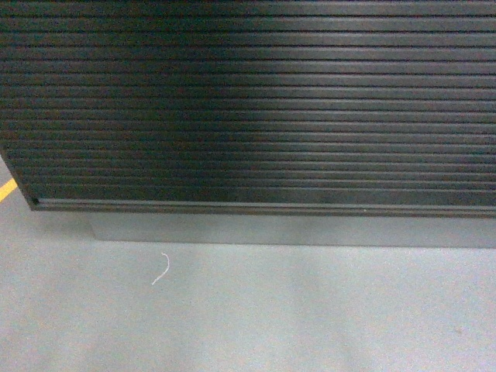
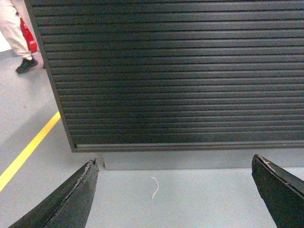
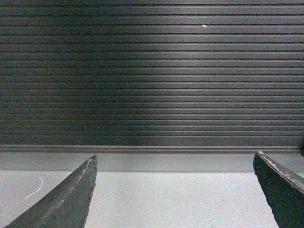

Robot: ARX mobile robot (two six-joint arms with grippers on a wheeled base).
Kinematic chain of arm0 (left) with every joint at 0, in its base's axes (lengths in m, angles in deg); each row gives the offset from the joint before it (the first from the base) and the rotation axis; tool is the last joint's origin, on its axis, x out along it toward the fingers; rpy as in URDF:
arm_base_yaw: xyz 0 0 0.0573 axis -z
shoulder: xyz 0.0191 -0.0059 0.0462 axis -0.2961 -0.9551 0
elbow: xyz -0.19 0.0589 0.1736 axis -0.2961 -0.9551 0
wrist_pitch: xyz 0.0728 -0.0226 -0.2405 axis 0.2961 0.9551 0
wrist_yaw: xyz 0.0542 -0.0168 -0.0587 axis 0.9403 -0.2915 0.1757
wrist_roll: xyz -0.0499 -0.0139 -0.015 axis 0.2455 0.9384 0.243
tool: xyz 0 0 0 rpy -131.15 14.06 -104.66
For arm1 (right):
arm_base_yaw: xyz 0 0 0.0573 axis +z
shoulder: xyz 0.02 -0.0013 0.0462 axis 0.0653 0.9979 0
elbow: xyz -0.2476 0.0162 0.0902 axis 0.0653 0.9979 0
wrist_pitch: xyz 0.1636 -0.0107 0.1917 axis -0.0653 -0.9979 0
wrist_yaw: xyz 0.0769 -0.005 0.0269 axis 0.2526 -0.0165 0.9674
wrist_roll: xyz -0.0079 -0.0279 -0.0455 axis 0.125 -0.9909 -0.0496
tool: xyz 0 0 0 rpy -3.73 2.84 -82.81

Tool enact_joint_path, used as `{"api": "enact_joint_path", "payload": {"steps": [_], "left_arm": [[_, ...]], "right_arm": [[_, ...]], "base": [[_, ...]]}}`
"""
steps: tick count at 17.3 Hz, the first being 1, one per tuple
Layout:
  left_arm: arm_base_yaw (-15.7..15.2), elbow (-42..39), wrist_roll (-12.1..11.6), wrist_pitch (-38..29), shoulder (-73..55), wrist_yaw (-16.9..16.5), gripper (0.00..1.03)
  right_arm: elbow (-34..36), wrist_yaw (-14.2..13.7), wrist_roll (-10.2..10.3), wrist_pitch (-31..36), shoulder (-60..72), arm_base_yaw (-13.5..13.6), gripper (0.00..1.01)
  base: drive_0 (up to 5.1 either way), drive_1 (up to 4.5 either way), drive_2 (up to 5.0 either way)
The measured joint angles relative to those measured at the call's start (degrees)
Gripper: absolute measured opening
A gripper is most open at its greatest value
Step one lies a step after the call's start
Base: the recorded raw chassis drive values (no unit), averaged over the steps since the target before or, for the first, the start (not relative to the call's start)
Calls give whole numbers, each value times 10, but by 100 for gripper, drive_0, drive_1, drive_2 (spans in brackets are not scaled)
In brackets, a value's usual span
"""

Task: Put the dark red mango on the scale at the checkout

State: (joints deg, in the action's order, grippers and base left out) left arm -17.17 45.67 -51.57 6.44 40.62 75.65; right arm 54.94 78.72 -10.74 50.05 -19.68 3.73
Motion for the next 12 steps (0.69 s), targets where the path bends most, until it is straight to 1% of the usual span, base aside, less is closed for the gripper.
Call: {"api": "enact_joint_path", "payload": {"steps": [12], "left_arm": [[0, 0, 0, 0, 0, 1, 98]], "right_arm": [[0, 0, 0, 1, 0, 0, 98]], "base": [[0, 425, -424]]}}
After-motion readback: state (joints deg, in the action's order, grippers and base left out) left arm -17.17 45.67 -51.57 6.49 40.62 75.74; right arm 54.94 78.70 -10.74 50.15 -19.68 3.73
